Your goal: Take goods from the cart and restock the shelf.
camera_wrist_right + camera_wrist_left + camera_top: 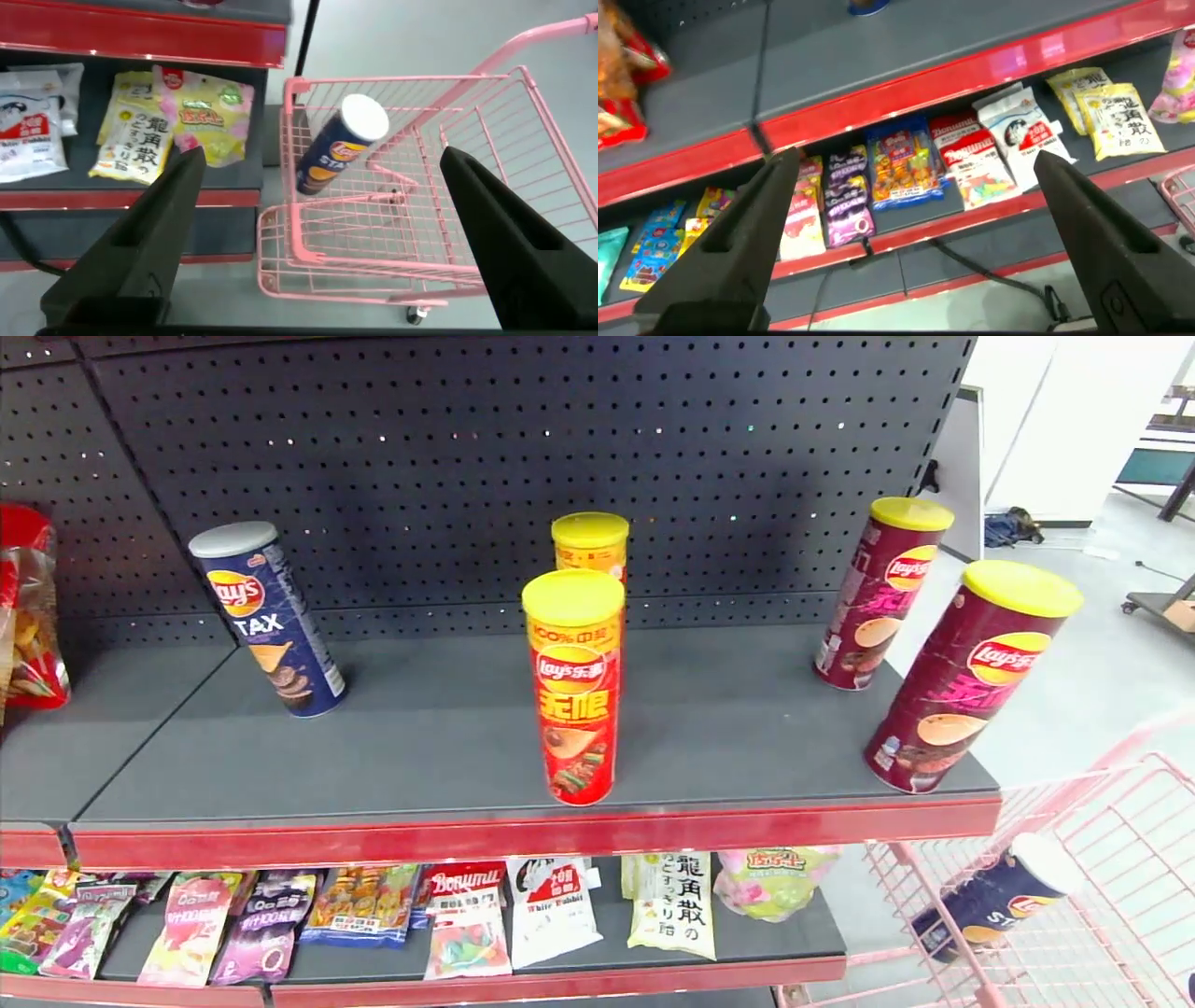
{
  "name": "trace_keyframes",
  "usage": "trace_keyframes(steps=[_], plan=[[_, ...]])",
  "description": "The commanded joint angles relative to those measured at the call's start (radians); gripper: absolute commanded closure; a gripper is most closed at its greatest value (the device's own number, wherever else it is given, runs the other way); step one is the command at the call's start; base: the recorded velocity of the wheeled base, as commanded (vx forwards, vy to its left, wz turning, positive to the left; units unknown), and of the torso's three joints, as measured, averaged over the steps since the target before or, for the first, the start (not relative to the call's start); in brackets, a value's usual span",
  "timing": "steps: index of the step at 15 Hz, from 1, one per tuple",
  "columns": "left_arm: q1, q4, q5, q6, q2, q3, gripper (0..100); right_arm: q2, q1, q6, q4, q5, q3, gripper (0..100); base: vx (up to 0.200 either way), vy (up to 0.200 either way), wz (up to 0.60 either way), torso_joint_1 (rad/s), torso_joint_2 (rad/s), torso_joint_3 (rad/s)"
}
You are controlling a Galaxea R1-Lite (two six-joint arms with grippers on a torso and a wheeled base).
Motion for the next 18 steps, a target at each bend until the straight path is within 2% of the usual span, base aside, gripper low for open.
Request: trace_keyframes(steps=[1, 2, 6, 10, 14, 18], plan=[[0.0, 0.001, 0.0, -0.001, -0.005, 0.008, 0, -0.007, -0.001, -0.001, -0.001, 0.0, 0.003, 0, 0.0, -0.2, 0.0, 0.002, 0.0, 0.002], [0.0, 0.001, -0.001, 0.001, -0.005, 0.01, 0, -0.007, -0.001, -0.001, -0.001, 0.0, 0.005, 0, 0.0, -0.2, 0.0, -0.002, 0.01, 0.007], [-0.004, 0.001, -0.011, 0.001, -0.02, 0.018, 0, -0.006, 0.001, -0.001, -0.001, 0.002, 0.019, 0, 0.0, 0.0, 0.0, 0.0, 0.0, 0.0], [-0.057, 0.001, -0.015, 0.001, -0.075, 0.044, 0, -0.009, 0.002, -0.001, -0.001, 0.002, 0.034, 0, 0.0, 0.0, -0.6, 0.0, 0.0, 0.002], [-0.071, 0.001, -0.017, 0.001, -0.089, 0.057, 0, -0.009, 0.001, -0.001, -0.001, 0.002, 0.035, 0, 0.0, 0.0, -0.6, 0.004, 0.0, 0.002], [-0.074, 0.002, -0.018, 0.001, -0.135, 0.076, 0, -0.018, 0.001, -0.001, -0.003, 0.0, 0.051, 0, 0.0, 0.0, 0.0, 0.0, 0.0, 0.0]])
